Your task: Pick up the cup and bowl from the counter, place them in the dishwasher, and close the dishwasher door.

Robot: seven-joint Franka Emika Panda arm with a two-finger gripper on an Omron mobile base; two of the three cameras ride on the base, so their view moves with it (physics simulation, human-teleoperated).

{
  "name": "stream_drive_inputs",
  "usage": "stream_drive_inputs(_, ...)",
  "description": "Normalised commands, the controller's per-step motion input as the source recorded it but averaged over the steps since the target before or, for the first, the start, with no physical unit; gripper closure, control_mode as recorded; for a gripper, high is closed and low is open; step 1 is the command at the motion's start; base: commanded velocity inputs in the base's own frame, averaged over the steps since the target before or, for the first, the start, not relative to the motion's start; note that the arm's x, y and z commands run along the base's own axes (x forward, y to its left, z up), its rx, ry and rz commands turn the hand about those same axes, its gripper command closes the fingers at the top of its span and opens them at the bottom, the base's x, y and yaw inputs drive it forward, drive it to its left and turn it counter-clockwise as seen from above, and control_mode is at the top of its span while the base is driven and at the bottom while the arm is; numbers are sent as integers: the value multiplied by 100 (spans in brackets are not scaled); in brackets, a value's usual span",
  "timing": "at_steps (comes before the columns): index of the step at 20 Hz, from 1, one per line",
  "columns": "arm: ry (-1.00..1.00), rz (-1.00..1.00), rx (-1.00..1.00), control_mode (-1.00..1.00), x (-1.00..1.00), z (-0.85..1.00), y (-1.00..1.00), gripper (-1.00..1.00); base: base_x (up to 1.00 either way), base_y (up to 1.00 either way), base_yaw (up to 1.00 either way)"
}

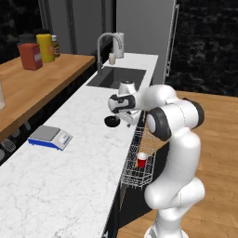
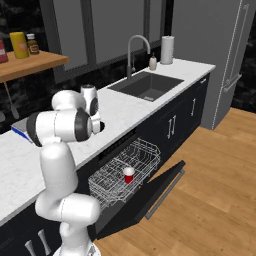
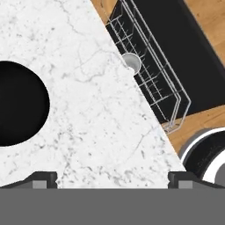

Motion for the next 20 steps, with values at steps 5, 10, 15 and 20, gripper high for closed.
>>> stream_drive_inputs(5, 0, 3, -3, -100, 46, -33, 0, -100, 0, 0, 0)
stream_drive_inputs(10, 0, 3, 0, -100, 54, -23, 0, -100, 0, 0, 0)
stream_drive_inputs(15, 0, 2, 0, -100, 48, -26, 0, -100, 0, 0, 0)
stream_drive_inputs(20, 0, 2, 0, -100, 33, -23, 0, -100, 0, 0, 0)
